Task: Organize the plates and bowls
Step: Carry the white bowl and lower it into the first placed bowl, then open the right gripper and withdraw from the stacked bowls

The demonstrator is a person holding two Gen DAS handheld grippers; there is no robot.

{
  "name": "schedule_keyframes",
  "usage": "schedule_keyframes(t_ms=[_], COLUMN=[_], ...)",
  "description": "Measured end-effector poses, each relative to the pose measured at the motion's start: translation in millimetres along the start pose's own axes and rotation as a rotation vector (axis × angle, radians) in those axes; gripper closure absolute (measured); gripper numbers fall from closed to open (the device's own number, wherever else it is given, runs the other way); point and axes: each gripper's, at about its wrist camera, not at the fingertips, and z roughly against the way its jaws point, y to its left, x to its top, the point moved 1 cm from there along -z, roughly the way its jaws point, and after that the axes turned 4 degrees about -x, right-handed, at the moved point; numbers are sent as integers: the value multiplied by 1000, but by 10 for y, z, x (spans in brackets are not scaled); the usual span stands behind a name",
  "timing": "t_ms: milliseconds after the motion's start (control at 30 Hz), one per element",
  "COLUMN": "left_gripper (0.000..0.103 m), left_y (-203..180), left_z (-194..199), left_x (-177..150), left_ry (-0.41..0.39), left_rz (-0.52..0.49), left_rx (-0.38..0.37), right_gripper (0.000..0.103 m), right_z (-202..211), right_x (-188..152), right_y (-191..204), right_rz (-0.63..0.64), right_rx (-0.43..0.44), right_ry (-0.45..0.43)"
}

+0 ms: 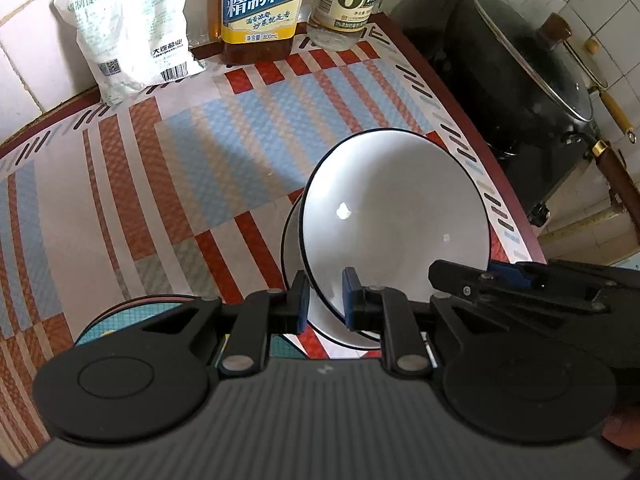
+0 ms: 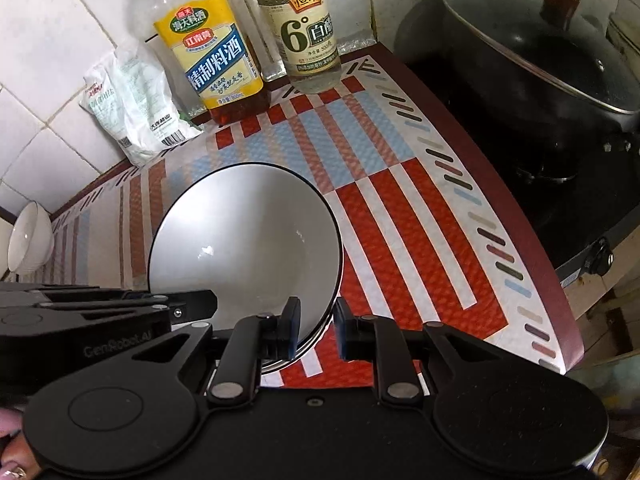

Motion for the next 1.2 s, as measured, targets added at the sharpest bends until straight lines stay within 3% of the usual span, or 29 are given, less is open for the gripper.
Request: schedule_keyframes(t_ms=[200,300,400,767,900,1200], left_gripper=[84,84,85,86,86,86], left_y=[2,24,22,57,-4,45], left_z=[77,131,138,156,374,1043], left_x=[35,74,56,-40,-107,-434], left_ry=[26,11,5,-19,-59,-174], left_rz=[10,-2,-38,31,19,122], left_rx=[-1,47,33,42,60,76], right_gripper=[81,82,92,88,88,81], right_z=[-22,-11,-12,321,597,1067], right_x=[-30,-37,-42,-103,-178,-279], right_y=[-16,-59,-64,-77,-57,95], right_rz=[-8,-15,9,16,74,266], right_rx=[2,1,4,85,162,258], right_ry=[-21,-49,-66,-133,-191,-257])
